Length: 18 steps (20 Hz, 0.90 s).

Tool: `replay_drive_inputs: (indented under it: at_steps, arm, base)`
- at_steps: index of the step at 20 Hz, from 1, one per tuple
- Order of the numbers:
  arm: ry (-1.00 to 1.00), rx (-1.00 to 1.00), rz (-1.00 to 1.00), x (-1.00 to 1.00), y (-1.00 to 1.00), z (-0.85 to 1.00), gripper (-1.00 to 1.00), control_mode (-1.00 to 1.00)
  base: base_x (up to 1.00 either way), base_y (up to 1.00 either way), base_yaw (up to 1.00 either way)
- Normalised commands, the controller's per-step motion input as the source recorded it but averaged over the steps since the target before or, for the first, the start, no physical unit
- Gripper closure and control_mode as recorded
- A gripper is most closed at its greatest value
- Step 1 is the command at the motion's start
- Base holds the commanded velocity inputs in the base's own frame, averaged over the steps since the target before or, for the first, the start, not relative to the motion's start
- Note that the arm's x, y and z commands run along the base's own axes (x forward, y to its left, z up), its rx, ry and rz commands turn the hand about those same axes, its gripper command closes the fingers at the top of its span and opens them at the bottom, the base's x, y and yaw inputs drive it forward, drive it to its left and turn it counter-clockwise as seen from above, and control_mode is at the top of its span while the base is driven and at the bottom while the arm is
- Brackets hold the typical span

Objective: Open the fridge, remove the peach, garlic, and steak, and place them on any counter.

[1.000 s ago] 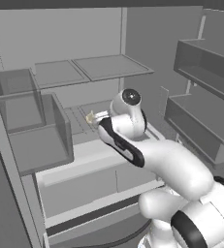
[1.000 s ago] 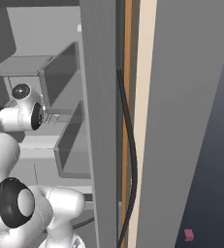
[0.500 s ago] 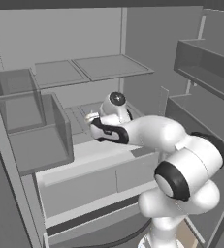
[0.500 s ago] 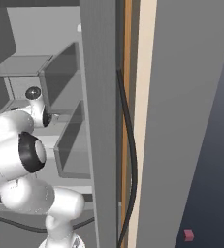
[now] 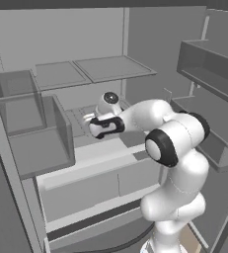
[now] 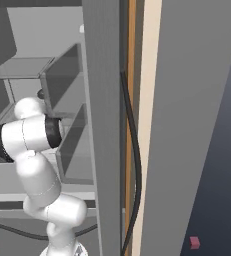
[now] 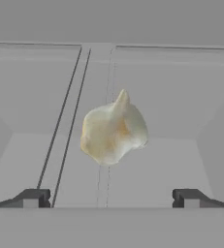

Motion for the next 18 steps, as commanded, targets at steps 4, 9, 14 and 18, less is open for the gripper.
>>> replay_drive_inputs:
  at_steps: [4,9,14,18]
  arm:
    - [0.03,0.0,0.0,0.41,0.24,-0.31,-1.0,-1.0]
    - [0.0,0.0,0.0,0.49,0.12,-0.23,-1.0,-1.0]
    - [0.05,0.0,0.0,0.44,0.0,-0.41,-1.0,-1.0]
    - [0.07,0.0,0.0,0.58,0.09,-0.57,-1.0,-1.0]
  base:
    - [0.0,0.0,0.0]
    - [0.0,0.0,0.0]
    - [0.0,0.0,0.0]
    - [0.0,0.0,0.0]
